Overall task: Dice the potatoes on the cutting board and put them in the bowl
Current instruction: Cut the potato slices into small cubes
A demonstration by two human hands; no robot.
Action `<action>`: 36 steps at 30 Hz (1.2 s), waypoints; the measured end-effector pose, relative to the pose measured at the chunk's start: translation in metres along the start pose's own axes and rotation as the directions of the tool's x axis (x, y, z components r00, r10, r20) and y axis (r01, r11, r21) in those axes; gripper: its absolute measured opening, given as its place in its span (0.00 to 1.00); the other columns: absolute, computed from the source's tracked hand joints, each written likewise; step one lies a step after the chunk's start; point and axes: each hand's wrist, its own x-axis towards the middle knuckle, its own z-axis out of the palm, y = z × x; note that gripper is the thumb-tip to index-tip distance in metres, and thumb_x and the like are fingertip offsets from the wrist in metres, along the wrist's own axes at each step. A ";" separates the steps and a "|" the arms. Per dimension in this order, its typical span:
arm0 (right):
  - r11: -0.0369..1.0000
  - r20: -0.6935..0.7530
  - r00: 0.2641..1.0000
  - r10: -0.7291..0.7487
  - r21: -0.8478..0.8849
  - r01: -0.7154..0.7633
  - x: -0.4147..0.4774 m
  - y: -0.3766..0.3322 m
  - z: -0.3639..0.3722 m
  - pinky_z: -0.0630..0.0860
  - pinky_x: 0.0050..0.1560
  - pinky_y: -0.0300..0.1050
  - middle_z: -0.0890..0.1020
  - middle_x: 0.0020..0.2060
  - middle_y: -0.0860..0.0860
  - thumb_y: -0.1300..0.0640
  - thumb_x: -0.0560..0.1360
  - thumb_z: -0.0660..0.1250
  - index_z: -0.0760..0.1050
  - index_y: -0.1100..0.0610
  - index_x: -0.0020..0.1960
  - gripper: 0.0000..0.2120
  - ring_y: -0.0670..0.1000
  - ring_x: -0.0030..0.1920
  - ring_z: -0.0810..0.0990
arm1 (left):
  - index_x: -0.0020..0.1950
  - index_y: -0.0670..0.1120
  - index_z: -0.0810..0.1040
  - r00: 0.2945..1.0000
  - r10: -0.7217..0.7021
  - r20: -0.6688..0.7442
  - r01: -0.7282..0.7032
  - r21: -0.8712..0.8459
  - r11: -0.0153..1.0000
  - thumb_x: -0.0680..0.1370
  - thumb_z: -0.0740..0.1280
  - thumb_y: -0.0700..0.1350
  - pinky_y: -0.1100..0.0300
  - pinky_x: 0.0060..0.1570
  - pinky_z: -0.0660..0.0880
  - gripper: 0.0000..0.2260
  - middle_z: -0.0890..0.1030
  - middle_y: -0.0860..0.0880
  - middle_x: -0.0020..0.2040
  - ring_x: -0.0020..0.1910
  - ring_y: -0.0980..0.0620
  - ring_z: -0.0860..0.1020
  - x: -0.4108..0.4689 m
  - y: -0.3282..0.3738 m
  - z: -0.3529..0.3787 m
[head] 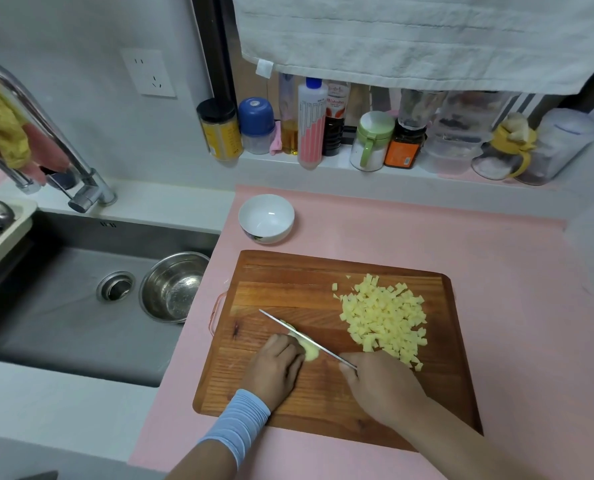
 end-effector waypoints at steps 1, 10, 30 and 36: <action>1.000 0.009 1.000 0.003 0.002 -0.004 0.004 -0.002 0.001 0.75 0.36 0.44 0.80 0.34 0.47 0.46 0.84 0.56 0.79 0.49 0.51 0.15 0.48 0.37 0.79 | 0.46 0.45 0.81 1.000 0.001 -0.001 -0.001 -0.004 1.000 0.78 0.70 0.39 0.59 0.50 0.76 0.02 0.78 0.51 0.47 0.47 0.51 0.76 0.000 0.000 0.000; 0.999 0.031 0.999 0.038 0.013 -0.039 0.015 -0.008 0.000 0.67 0.33 0.41 0.76 0.34 0.44 0.45 0.84 0.58 0.78 0.48 0.49 0.13 0.47 0.38 0.76 | 0.46 0.46 0.81 1.000 0.011 0.009 -0.012 0.072 0.997 0.79 0.67 0.43 0.56 0.41 0.77 0.04 0.78 0.52 0.46 0.45 0.50 0.76 -0.004 0.001 0.000; 1.000 0.047 0.999 0.015 0.003 -0.016 -0.008 0.001 0.003 0.71 0.34 0.40 0.80 0.35 0.46 0.45 0.84 0.56 0.79 0.49 0.48 0.16 0.46 0.37 0.79 | 0.45 0.44 0.82 0.999 0.016 -0.038 -0.015 0.022 1.000 0.78 0.69 0.42 0.60 0.48 0.77 0.04 0.80 0.51 0.46 0.47 0.52 0.77 -0.005 -0.002 0.003; 0.999 0.033 0.999 0.017 0.040 -0.019 0.022 -0.029 0.015 0.69 0.37 0.44 0.78 0.36 0.44 0.46 0.83 0.57 0.79 0.48 0.48 0.14 0.48 0.38 0.77 | 0.44 0.44 0.82 0.999 0.013 -0.051 -0.012 0.029 1.000 0.79 0.68 0.42 0.61 0.48 0.76 0.05 0.79 0.50 0.45 0.46 0.52 0.77 -0.004 0.001 0.002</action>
